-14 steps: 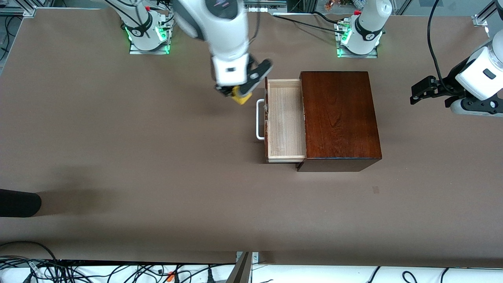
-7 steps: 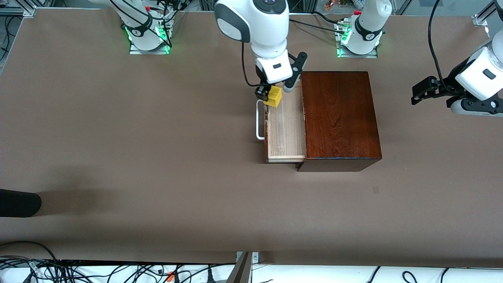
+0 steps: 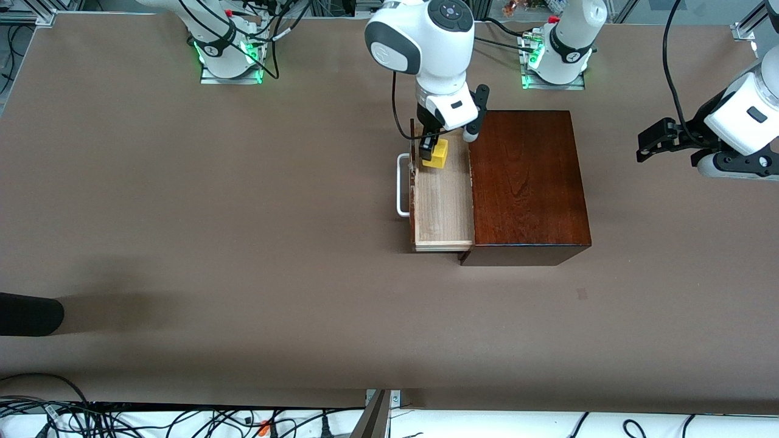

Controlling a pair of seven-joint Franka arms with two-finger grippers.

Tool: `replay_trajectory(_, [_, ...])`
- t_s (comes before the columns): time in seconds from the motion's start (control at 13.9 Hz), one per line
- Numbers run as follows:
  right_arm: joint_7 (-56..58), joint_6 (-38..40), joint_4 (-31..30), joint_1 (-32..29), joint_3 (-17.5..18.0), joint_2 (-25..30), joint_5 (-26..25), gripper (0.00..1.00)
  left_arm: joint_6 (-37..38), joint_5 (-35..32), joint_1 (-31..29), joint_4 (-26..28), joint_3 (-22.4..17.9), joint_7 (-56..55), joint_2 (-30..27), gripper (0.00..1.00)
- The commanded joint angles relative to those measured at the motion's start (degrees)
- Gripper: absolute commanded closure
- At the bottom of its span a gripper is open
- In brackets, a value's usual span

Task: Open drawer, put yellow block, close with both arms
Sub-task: 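Lower the cube into the drawer and open the right gripper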

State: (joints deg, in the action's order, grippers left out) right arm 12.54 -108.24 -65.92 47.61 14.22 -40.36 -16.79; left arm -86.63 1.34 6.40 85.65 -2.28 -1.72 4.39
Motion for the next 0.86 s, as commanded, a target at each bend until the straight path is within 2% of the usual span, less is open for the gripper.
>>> replay_trajectory(0.0, [4.4, -0.7, 2.6, 0.7, -0.4, -2.3, -1.5, 0.60, -0.9, -1.4, -0.3, 1.1, 0.5, 1.3, -0.8, 0.00])
replay_trajectory(0.5, [12.6, -2.3, 2.5, 0.7, -0.6, -5.8, -5.4, 0.60, -0.9, -1.0, -0.3, 1.1, 0.5, 1.3, -0.6, 0.00])
replay_trajectory(0.79, [13.8, -4.1, 2.5, 0.4, -0.9, -6.7, -5.5, 0.60, -0.9, -0.9, -0.3, 1.1, 0.5, 1.3, -0.6, 0.00])
